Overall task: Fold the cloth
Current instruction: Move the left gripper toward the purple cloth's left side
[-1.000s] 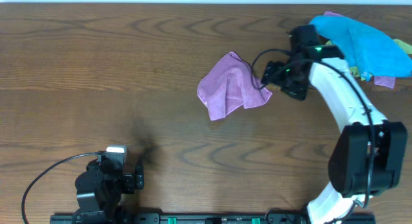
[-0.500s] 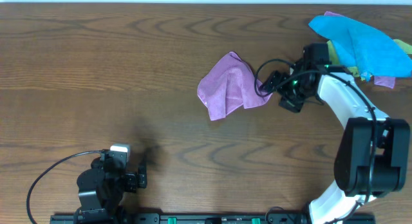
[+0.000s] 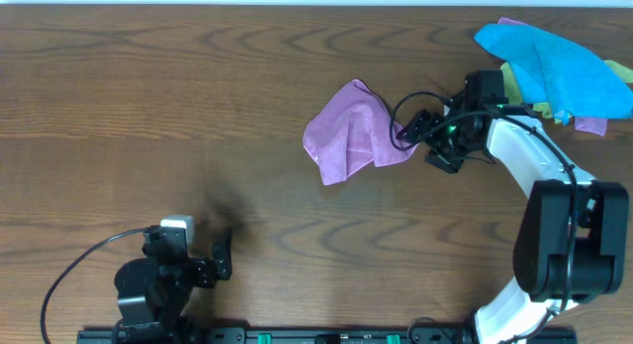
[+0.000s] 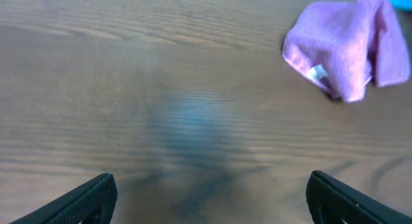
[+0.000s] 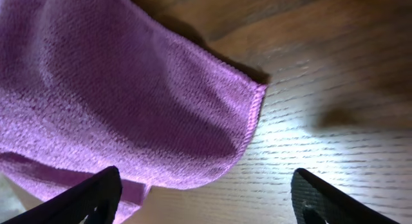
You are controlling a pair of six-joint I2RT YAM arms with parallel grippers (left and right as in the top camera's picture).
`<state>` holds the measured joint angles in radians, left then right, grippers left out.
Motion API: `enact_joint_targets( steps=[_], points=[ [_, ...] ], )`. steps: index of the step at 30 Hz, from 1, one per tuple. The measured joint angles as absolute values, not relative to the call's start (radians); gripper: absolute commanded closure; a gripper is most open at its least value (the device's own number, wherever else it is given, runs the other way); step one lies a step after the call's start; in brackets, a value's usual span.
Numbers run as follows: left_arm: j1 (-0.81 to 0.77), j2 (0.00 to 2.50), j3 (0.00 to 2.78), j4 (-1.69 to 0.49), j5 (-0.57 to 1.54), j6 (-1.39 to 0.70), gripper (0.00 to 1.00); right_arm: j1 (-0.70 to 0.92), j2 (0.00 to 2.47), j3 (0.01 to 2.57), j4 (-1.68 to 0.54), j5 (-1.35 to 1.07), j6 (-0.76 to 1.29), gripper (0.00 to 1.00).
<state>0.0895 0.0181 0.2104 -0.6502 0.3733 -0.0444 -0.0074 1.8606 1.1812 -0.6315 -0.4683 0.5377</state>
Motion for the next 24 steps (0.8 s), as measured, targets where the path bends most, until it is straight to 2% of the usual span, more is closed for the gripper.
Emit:
enact_joint_targets(
  steps=[6, 24],
  points=[
    [0.089, 0.162, 0.327, -0.649, 0.382, -0.136, 0.05, -0.007, 1.861, 1.181, -0.593, -0.44, 0.557, 0.17],
    [0.089, 1.087, 0.976, -0.676, 0.493, -0.16, 0.05, -0.007, 1.861, 1.18, -0.561, -0.426, 0.622, 0.17]
  ],
)
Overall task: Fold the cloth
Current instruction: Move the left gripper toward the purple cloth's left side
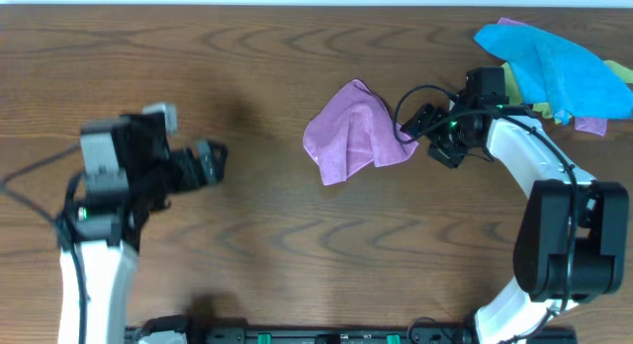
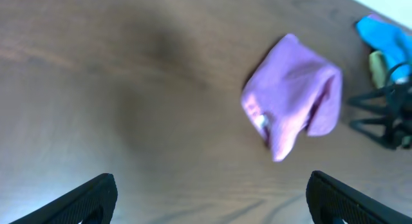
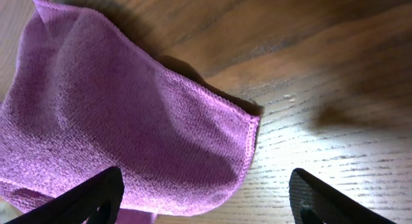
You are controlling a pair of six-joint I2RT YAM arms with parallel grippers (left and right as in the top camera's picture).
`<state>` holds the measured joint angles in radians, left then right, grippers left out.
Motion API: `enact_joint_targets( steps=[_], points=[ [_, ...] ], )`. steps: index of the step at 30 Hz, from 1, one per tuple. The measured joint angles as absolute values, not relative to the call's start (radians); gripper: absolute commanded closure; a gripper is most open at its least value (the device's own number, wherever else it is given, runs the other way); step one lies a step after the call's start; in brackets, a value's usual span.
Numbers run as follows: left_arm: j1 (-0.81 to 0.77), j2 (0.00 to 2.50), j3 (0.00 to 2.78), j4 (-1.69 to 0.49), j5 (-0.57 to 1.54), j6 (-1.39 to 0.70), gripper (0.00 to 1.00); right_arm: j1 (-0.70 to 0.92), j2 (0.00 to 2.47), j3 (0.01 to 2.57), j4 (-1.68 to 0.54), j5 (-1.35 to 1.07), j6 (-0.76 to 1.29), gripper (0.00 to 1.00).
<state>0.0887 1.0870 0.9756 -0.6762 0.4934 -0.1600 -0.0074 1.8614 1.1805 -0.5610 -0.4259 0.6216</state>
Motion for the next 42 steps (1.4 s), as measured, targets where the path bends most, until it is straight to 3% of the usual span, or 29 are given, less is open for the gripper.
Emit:
enact_joint_targets(
  steps=[7, 13, 29, 42],
  points=[
    [0.086, 1.261, 1.125, -0.651, 0.604, -0.153, 0.05, -0.012, 1.917, 1.18, -0.53, -0.43, 0.629, 0.17],
    [0.052, 1.284, 1.128, -0.506, 0.676, -0.157, 0.05, -0.019, 1.94, 1.18, -0.485, -0.438, 0.651, 0.18],
    [-0.109, 1.453, 1.129, -0.419, 0.649, -0.305, 0.05, -0.023, 1.965, 1.183, -0.434, -0.498, 0.706, 0.21],
    [-0.165, 1.491, 1.129, -0.354, 0.627, -0.477, 0.05, -0.027, 1.966, 1.146, -0.403, -0.53, 0.737, 0.39]
  ],
)
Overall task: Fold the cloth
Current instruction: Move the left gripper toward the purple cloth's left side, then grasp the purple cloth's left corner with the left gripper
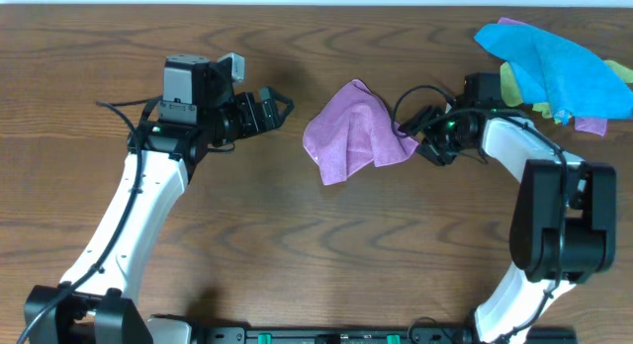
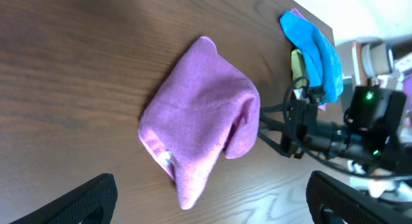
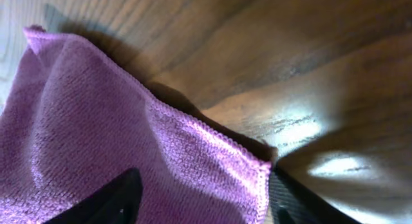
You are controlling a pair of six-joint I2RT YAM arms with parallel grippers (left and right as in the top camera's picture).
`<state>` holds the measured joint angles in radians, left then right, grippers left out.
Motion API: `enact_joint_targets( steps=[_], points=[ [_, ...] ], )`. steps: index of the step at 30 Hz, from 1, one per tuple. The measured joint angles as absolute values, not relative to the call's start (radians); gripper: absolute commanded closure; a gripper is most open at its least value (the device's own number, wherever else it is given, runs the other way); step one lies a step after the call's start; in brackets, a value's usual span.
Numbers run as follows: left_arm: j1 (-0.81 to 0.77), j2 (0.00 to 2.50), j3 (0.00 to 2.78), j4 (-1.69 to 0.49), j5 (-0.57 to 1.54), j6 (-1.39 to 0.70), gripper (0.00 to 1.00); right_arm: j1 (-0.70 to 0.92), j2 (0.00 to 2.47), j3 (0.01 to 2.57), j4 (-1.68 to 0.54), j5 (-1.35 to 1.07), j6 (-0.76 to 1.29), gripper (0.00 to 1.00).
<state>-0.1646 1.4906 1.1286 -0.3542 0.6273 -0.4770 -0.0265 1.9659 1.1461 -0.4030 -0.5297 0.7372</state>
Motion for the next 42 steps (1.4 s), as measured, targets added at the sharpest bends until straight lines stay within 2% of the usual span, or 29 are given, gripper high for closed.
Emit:
enact_joint_targets(
  steps=[8, 18, 26, 42],
  points=[
    [-0.181, 1.491, 1.129, -0.356, 0.627, -0.582, 0.05, -0.033, 1.946, 1.069, -0.334, -0.573, 0.765, 0.6],
    [-0.24, 1.491, 1.129, -0.4, 0.614, -0.606, 0.05, -0.034, 1.951, 1.044, -0.344, -0.574, 0.781, 0.99],
    [-0.281, 1.495, 1.129, -0.43, 0.573, -0.627, 0.05, -0.034, 1.953, 1.043, -0.346, -0.577, 0.783, 0.99],
    [-0.383, 1.7, 1.129, -0.43, 0.576, -0.881, 0.05, -0.034, 1.953, 1.043, -0.346, -0.579, 0.783, 0.99]
  ],
)
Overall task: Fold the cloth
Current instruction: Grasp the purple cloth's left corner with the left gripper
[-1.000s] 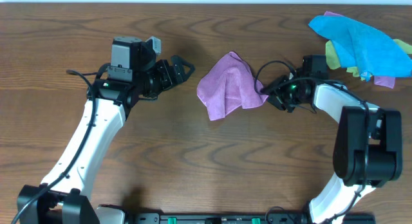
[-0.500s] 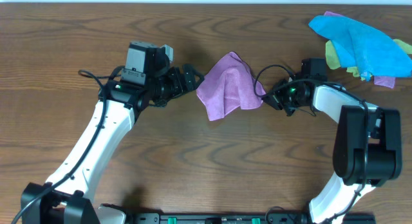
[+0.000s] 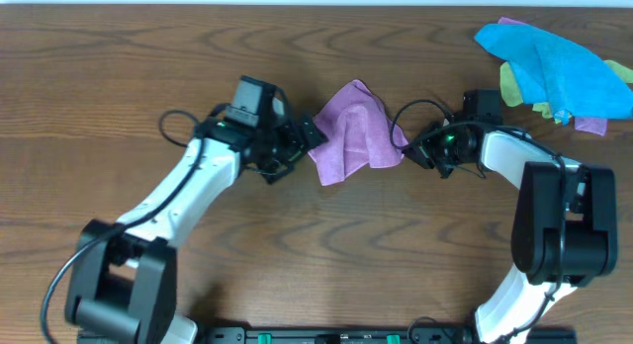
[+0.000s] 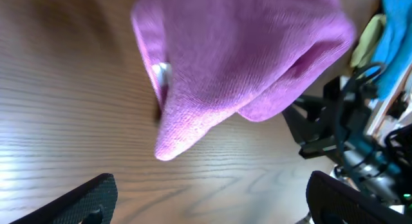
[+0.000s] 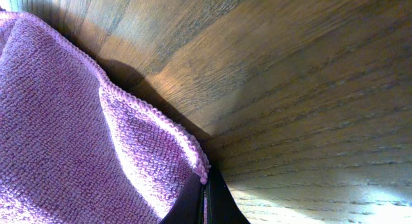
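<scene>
A crumpled purple cloth (image 3: 351, 131) lies in the middle of the wooden table. My right gripper (image 3: 408, 152) is at its right corner, shut on the hemmed edge; in the right wrist view the dark jaws (image 5: 205, 199) meet with the cloth (image 5: 71, 134) pinched between them. My left gripper (image 3: 308, 136) stands open at the cloth's left edge, touching nothing. In the left wrist view both fingertips (image 4: 90, 197) frame bare wood, and the cloth (image 4: 244, 50) with its white label (image 4: 158, 71) lies just ahead.
A pile of other cloths sits at the table's back right corner, a blue one (image 3: 552, 55) on top with yellow-green (image 3: 512, 85) and purple pieces under it. The right arm's cable (image 3: 420, 112) loops over the table beside the purple cloth.
My right gripper, open around the cloth's right corner before, is now shut on that corner. My left gripper has moved from well left of the cloth to its left edge, still open.
At first the left arm rested at the table's front left while my right gripper stood open by the cloth's right corner. The left arm was then raised at the left, then nearer the cloth. Now it is beside the cloth and the right gripper grips the corner.
</scene>
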You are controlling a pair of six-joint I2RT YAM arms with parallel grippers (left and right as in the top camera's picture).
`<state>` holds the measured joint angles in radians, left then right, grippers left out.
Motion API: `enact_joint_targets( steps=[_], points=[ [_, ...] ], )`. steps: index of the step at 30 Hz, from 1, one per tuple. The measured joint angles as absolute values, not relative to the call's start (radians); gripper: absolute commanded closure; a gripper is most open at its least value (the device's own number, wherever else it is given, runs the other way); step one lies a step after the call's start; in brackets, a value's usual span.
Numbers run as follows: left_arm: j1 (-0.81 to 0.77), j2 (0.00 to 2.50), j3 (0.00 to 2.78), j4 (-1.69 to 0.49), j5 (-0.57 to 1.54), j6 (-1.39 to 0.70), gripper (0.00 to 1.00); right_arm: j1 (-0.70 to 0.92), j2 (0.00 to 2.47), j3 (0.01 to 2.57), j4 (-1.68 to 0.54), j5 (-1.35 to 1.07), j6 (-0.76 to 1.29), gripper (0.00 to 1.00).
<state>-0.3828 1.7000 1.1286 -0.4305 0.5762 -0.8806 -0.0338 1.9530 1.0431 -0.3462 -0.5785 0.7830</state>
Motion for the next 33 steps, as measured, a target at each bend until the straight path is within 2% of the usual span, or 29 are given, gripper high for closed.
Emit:
enact_joint_targets(
  steps=[8, 17, 19, 21, 26, 33],
  points=[
    [-0.413, 1.728, 1.074, -0.339, 0.586, -0.959, 0.05, -0.034, 1.955, 1.043, -0.343, -0.589, 0.783, 0.99],
    [-0.429, 1.728, 0.837, -0.044, 0.606, -1.07, 0.04, -0.034, 1.957, 1.04, -0.339, -0.604, 0.783, 0.99],
    [-0.434, 1.728, 0.823, -0.01, 0.605, -1.081, 0.0, -0.034, 1.957, 1.039, -0.337, -0.606, 0.783, 0.99],
    [-0.435, 1.728, 0.822, 0.021, 0.6, -1.098, 0.07, -0.034, 1.957, 1.039, -0.337, -0.607, 0.783, 0.99],
    [-0.436, 1.728, 0.822, 0.062, 0.554, -1.119, 0.09, -0.034, 1.957, 1.039, -0.337, -0.608, 0.783, 0.99],
    [-0.436, 1.728, 0.822, 0.065, 0.487, -1.133, 0.2, -0.034, 1.957, 1.039, -0.337, -0.609, 0.783, 0.99]
  ],
)
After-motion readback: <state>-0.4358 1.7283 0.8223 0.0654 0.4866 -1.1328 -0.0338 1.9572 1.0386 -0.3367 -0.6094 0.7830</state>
